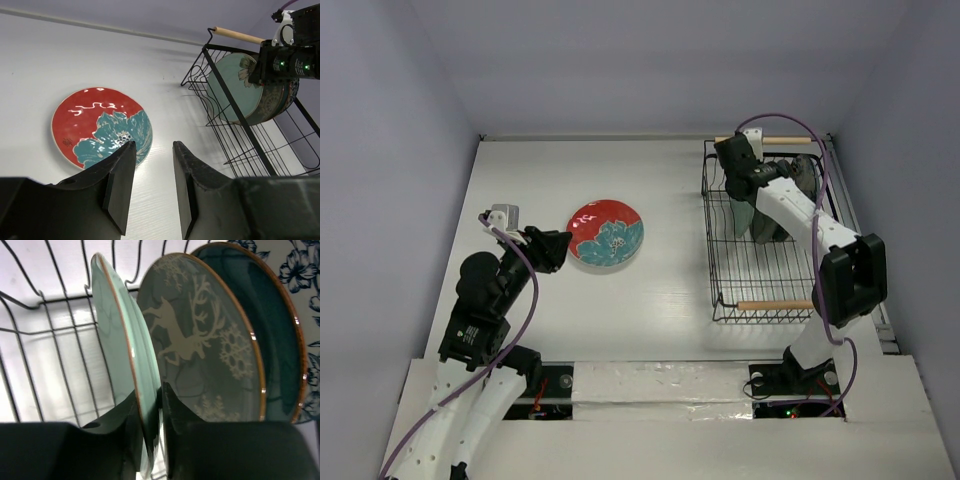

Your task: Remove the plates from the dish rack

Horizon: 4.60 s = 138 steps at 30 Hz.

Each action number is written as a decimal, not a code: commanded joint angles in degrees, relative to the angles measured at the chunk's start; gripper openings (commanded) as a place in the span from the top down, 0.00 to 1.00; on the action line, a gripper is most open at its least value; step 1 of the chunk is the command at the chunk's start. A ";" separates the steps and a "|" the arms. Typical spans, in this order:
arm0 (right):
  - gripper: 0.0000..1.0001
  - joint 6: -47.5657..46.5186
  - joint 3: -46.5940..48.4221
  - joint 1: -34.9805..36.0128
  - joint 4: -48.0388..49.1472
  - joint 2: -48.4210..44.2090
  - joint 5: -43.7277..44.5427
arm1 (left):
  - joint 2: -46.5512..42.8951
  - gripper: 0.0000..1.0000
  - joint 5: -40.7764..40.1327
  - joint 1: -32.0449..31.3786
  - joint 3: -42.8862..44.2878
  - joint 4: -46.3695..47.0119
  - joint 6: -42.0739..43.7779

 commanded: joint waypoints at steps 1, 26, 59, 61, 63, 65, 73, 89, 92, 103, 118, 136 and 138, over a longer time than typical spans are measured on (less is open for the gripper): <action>0.80 -1.27 3.97 -0.04 -1.29 -1.49 3.08 | -0.86 0.67 0.04 -0.70 0.15 1.95 0.12; 1.00 0.82 19.09 8.21 -5.35 -20.29 6.52 | -1.56 0.67 -1.19 -1.22 0.33 1.60 0.03; 1.00 39.41 0.64 20.09 48.10 14.23 -40.25 | -2.27 0.62 -4.10 -1.22 0.77 0.37 -0.15; 1.00 39.85 0.46 20.09 48.19 14.94 -39.29 | -2.09 0.62 -4.09 -1.22 0.77 0.37 -0.15; 1.00 40.11 -0.32 20.09 48.63 15.38 -38.58 | -2.18 0.62 -4.09 -1.22 0.77 0.28 -0.14; 1.00 40.55 -0.94 20.09 49.16 15.47 -38.49 | -2.09 0.62 -4.09 -1.22 0.77 0.28 -0.14; 0.84 41.43 -3.76 20.09 49.42 16.17 -37.44 | -2.18 0.62 -4.01 -1.22 0.68 0.37 -0.15; 0.31 34.15 -3.58 20.09 38.62 17.49 -34.63 | -2.27 0.62 -3.83 -1.22 0.68 0.37 -0.23; 0.26 31.95 -2.88 20.09 34.94 17.75 -33.13 | -2.35 0.62 -3.83 -1.22 0.77 0.37 -0.23; 0.05 22.55 4.93 22.28 20.87 19.25 -25.25 | -2.53 0.62 -3.92 -1.22 0.77 0.37 -0.23; 1.00 9.01 0.46 21.59 10.94 -10.88 -0.65 | -2.53 0.82 -4.18 -1.22 0.68 0.46 -0.23; 0.51 2.85 -7.10 -6.36 1.08 -21.37 -4.11 | -1.65 0.73 -4.01 -1.22 0.77 0.28 -0.15; 0.51 1.80 -6.92 -7.60 2.22 -19.17 -5.53 | -1.56 0.71 -3.83 -1.22 0.77 0.29 -0.06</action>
